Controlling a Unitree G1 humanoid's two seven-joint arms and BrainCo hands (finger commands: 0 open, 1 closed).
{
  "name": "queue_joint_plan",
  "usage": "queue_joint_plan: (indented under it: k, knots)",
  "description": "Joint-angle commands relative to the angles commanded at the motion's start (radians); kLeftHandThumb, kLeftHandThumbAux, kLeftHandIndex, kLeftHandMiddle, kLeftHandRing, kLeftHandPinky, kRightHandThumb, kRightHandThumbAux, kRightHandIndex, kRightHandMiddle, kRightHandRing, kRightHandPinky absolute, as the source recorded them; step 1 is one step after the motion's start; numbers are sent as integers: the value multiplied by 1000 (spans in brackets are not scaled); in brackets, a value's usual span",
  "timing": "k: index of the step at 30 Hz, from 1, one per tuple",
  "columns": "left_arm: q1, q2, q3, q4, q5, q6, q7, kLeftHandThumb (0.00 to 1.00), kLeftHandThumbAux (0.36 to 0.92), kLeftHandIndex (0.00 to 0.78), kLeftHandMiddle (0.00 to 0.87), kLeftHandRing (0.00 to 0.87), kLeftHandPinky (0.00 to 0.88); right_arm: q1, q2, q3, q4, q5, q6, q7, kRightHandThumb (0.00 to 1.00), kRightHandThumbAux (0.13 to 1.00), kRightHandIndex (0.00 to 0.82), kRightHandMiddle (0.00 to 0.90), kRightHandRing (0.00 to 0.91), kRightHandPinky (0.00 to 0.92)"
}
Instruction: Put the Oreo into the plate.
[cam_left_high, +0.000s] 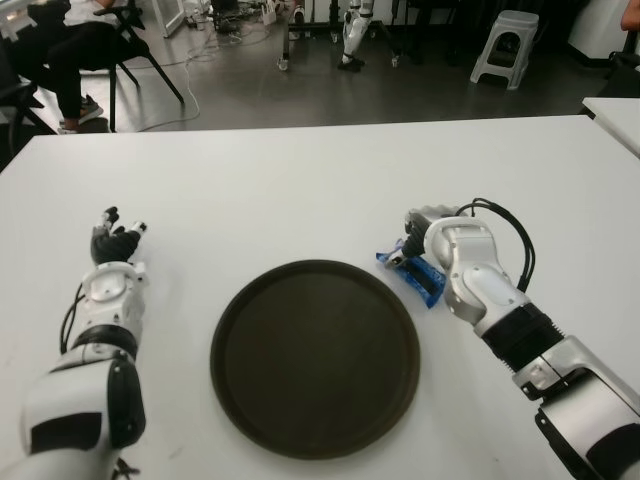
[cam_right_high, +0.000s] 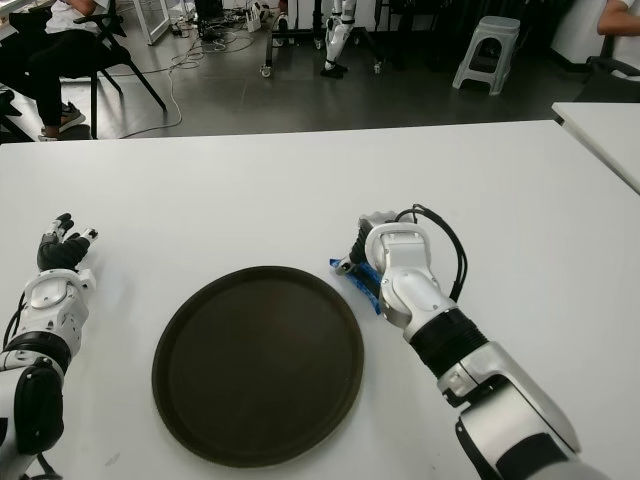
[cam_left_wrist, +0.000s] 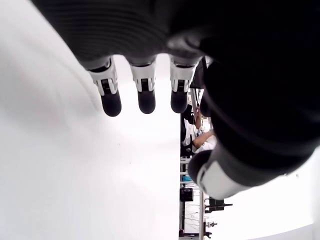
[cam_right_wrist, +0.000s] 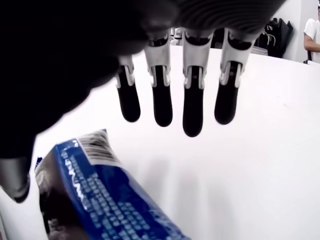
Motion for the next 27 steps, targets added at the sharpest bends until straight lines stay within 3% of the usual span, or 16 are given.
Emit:
queue_joint_plan:
  k: [13, 27]
  knots:
    - [2, 2, 7, -1, 3, -6, -6, 20, 792, 0, 0, 7, 36, 1, 7, 6, 24, 14, -1, -4, 0, 536, 271, 259, 241, 259]
    - [4, 3, 11, -2, 1, -8, -12, 4, 788, 0, 8, 14, 37, 16, 14, 13, 30, 11, 23, 2, 0, 528, 275, 261, 259, 307]
